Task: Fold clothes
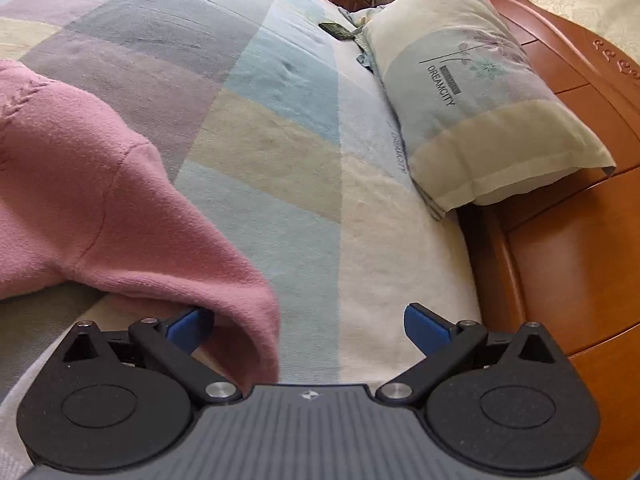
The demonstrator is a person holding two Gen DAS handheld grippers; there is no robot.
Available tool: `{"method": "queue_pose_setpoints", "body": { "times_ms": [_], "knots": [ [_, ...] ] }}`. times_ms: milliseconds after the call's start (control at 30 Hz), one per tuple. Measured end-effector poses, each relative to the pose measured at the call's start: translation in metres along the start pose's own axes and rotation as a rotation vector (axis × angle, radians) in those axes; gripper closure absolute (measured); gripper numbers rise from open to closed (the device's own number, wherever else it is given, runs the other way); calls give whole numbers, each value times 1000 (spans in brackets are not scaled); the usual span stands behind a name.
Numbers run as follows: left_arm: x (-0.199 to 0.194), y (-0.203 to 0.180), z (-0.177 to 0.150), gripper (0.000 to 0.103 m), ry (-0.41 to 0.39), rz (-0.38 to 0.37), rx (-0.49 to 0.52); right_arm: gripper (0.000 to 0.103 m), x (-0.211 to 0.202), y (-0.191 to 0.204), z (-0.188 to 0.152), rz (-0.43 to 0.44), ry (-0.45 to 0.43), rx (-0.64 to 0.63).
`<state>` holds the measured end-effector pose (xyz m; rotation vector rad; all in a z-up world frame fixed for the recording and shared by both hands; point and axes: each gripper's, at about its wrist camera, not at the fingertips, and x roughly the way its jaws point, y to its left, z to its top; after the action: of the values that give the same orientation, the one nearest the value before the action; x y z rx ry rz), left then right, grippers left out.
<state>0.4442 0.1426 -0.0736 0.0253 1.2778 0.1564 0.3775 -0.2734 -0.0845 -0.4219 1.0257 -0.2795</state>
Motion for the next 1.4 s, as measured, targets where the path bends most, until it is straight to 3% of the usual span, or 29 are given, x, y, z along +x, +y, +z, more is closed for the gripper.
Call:
{"method": "queue_pose_setpoints", "body": {
  "times_ms": [133,200,333,467,633,767,933,1067,1400],
  "knots": [
    [-1,-9,1,1,-9,14,69,0,15,0,-19,146,74,149],
    [0,-11,2,1,-1,1,66,0,20,-2,-25,158,111,217],
    [2,-13,2,1,16,-50,12,0,4,-6,-27,173,92,308],
    [5,-20,-4,1,23,-103,-28,0,-22,1,-22,222,42,320],
    [12,-34,-13,1,28,-73,-16,0,-45,29,-14,274,6,274],
    [12,-39,-21,1,28,-74,-70,0,-61,53,-7,333,-9,249],
    [17,-53,-24,0,25,11,-31,0,-70,75,4,378,-13,255],
    [12,-40,-30,0,16,84,-4,0,-73,82,6,380,-9,241],
    [4,49,-41,0,66,359,-39,0,-77,97,9,386,10,217]
  ]
}}
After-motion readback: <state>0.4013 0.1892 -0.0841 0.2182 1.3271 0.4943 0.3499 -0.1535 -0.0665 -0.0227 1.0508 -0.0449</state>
